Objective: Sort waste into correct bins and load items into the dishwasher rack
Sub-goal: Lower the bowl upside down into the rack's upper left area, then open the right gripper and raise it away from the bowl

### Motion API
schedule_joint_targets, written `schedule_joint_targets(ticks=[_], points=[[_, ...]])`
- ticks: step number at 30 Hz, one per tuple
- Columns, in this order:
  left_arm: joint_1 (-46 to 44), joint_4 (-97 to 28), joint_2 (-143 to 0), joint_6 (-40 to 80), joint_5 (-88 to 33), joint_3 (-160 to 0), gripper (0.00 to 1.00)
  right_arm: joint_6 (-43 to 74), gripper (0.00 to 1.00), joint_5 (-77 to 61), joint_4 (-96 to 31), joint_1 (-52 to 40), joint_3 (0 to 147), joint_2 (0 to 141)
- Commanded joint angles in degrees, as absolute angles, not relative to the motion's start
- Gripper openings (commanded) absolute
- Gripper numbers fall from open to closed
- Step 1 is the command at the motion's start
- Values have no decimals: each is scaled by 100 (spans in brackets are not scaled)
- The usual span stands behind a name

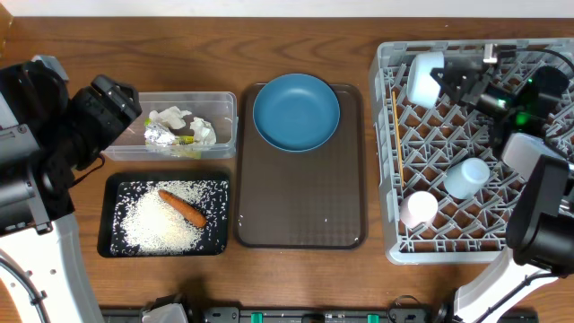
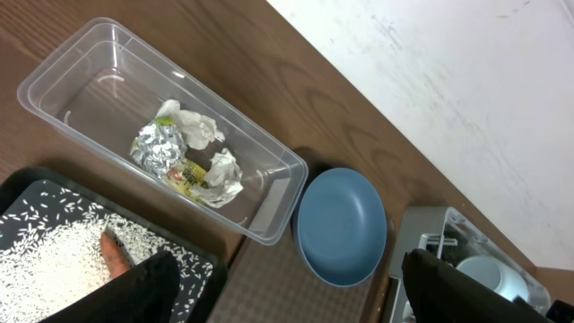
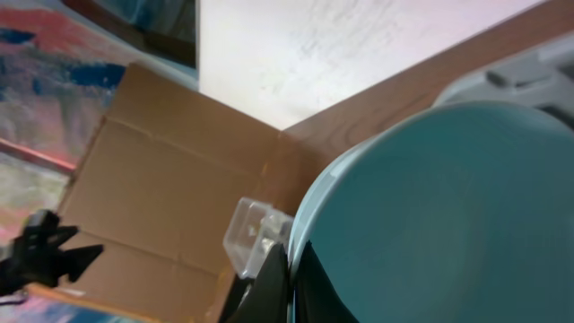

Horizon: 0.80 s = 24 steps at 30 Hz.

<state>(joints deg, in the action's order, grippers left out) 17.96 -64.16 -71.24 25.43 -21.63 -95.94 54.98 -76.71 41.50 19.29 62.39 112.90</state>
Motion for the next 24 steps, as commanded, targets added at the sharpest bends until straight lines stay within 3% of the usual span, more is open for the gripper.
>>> schedule_joint_targets(ticks=[1, 8, 9, 11, 16, 19, 24], points=[[1820, -6427, -7116, 2464, -2112, -9623, 82, 5640, 1, -8029, 4158, 2202, 6195, 11358], [1820, -6427, -7116, 2467, -2112, -9623, 82, 5728, 2, -8604, 4156, 2600, 6195, 11358], [1820, -6427, -7116, 2467, -2112, -9623, 82, 5763, 8, -8626, 4156, 2657, 6195, 11358], [1820, -6427, -7118, 2467, -2112, -9623, 82, 5878, 29, -8643, 4156, 2814, 6195, 11358], [1820, -6427, -7116, 2464, -2112, -9623, 82, 5935, 63, -8646, 4158, 3122, 6195, 11358], [1820, -6427, -7116, 2467, -2115, -9623, 82, 5933, 67, -8646, 4160, 3221, 6195, 11358], [1820, -6427, -7118, 2464, -2112, -9623, 82, 6182, 62, -8766, 4521, 3361, 6195, 11358]])
